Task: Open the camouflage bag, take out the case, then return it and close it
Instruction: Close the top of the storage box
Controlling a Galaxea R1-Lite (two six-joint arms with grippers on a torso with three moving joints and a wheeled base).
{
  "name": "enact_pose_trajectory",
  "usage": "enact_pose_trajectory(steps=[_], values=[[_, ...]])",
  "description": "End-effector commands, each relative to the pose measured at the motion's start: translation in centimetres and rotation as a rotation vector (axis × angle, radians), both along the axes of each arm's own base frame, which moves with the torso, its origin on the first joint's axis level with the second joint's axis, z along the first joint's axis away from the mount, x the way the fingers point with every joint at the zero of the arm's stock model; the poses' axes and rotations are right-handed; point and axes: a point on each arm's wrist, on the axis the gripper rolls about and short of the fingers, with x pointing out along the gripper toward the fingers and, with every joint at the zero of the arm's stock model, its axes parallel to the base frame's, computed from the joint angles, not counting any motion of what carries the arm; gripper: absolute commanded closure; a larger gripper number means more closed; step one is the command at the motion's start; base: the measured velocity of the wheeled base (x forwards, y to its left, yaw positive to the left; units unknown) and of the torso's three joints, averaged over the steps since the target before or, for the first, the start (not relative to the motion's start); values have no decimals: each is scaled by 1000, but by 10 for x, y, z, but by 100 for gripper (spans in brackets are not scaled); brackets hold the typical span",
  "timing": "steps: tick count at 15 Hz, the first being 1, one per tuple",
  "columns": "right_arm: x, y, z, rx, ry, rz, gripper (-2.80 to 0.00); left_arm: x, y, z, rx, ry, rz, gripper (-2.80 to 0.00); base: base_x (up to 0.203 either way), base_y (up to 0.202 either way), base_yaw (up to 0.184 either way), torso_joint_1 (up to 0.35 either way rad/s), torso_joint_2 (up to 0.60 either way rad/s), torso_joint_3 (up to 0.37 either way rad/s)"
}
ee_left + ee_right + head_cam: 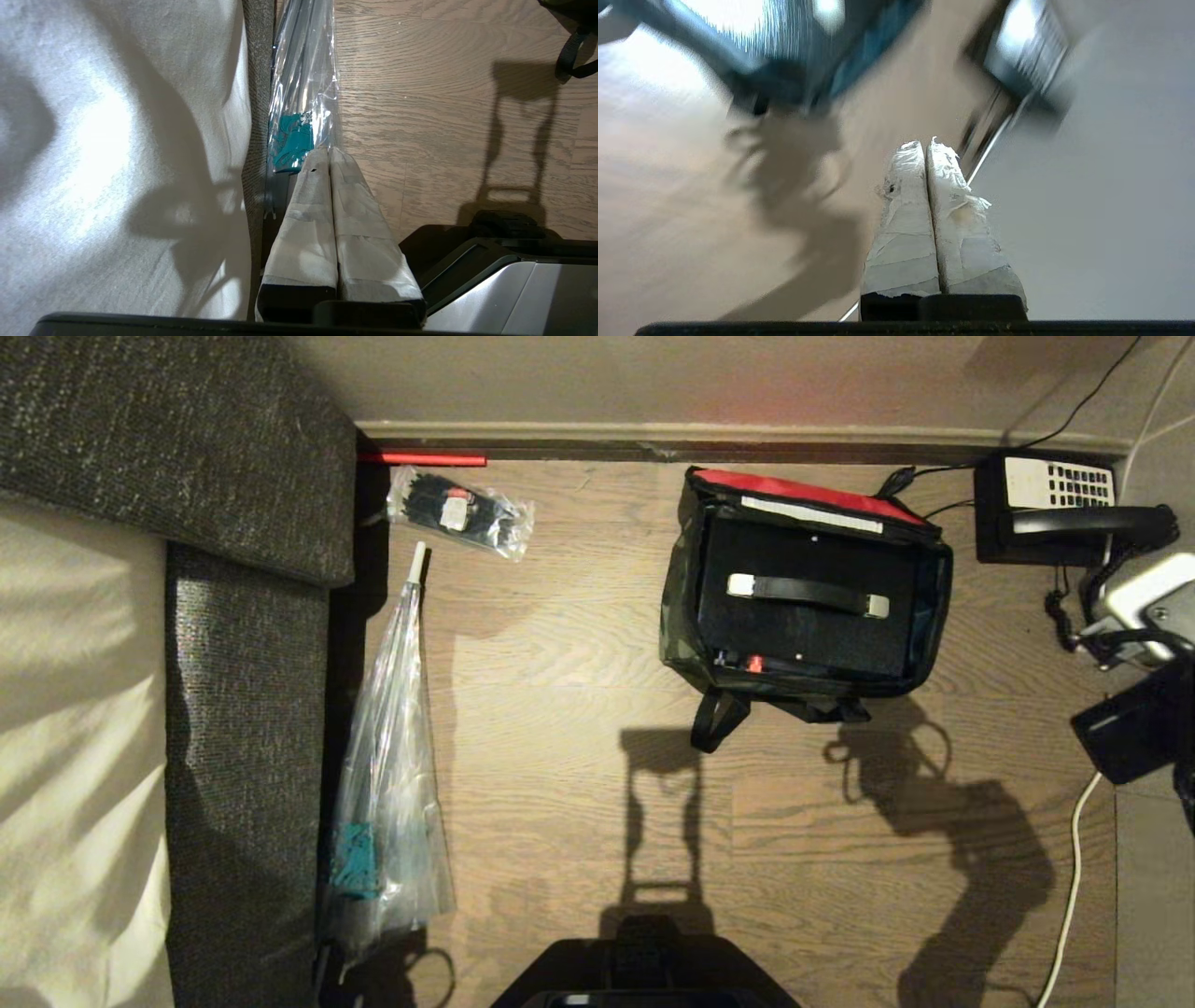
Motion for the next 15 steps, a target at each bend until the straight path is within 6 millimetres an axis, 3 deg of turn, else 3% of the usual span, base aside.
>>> enact_pose_trajectory(steps=[1, 3, 6, 11, 14, 15], values=[[-21, -13, -5, 330, 5, -66, 0, 0, 0, 0, 0, 0, 0, 0, 0, 0, 0, 0, 0, 0], [-13, -16, -10, 628, 33, -82, 0, 0, 0, 0, 0, 0, 0, 0, 0, 0, 0, 0, 0, 0], [31, -16, -12, 1004, 77, -111, 0, 0, 0, 0, 0, 0, 0, 0, 0, 0, 0, 0, 0, 0], [66, -20, -7, 1413, 151, 103, 0, 0, 0, 0, 0, 0, 0, 0, 0, 0, 0, 0, 0, 0], [80, -28, 19, 1598, 147, 235, 0, 0, 0, 0, 0, 0, 0, 0, 0, 0, 0, 0, 0, 0], [88, -34, 14, 1633, 174, 203, 0, 0, 0, 0, 0, 1, -1, 0, 0, 0, 0, 0, 0, 0]])
